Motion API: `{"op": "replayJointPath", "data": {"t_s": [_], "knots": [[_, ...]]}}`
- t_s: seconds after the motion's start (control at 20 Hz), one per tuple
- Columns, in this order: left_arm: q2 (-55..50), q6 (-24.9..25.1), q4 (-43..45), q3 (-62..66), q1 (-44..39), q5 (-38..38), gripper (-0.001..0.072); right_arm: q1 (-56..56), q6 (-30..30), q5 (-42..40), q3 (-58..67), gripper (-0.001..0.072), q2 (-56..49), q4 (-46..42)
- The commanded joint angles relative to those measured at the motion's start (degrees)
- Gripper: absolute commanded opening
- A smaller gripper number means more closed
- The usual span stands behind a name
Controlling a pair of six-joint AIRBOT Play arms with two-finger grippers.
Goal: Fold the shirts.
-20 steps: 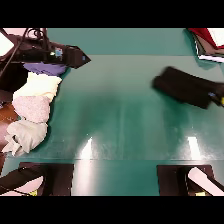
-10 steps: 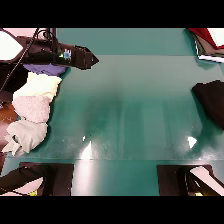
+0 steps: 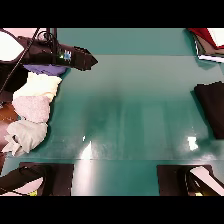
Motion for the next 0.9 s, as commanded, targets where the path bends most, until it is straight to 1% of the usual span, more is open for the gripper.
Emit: {"op": "replayJointPath", "data": {"t_s": [0.0,0.1,0.15,0.2,0.25,0.35,0.4,0.45,0.5,0.55,0.6,0.85], "knots": [[0.0,0.0,0.2,-0.8,0.0,0.4,0.0025,6.3,2.3,2.1,5.1,0.0476,1.0,10.0],[0.0,0.0,0.2,-1.4,0.0,0.2,0.0025,15.4,2.3,3.5,6.5,0.0475,1.6,17.8],[0.0,0.0,0.2,-1.4,0.0,-0.1,0.0025,20.6,2.3,4.3,7.3,0.0475,1.5,19.1],[0.0,0.0,0.2,-1.4,0.0,0.1,0.0025,26.1,2.3,4.7,8.1,0.0469,1.4,18.9],[0.0,0.0,0.3,-1.4,0.0,0.3,0.0025,31.7,2.3,4.5,8.8,0.0425,1.3,18.6],[0.0,0.0,0.3,-1.4,0.0,0.3,0.0025,41.4,2.3,3.4,10.0,0.0425,1.3,18.6],[0.0,0.0,0.3,-1.4,0.0,0.4,0.0025,45.5,2.3,2.8,10.4,0.0405,1.3,18.6],[0.0,0.0,0.3,-1.4,0.0,0.5,0.0025,49.3,2.3,2.4,10.9,0.0237,1.3,18.5],[0.0,0.0,0.3,-1.4,0.0,0.5,0.0025,52.5,2.3,1.9,11.2,0.0094,1.3,18.6],[0.0,0.0,0.3,-1.4,0.0,0.5,0.0025,54.9,2.3,1.1,11.2,0.0034,1.3,18.6],[0.0,0.0,0.2,-1.4,0.0,0.5,0.0025,56.9,2.3,1.0,11.1,0.0015,1.3,18.5],[0.0,0.0,0.2,-1.4,0.0,1.0,0.0025,59.4,2.3,3.2,11.1,0.0015,1.3,18.6]]}}
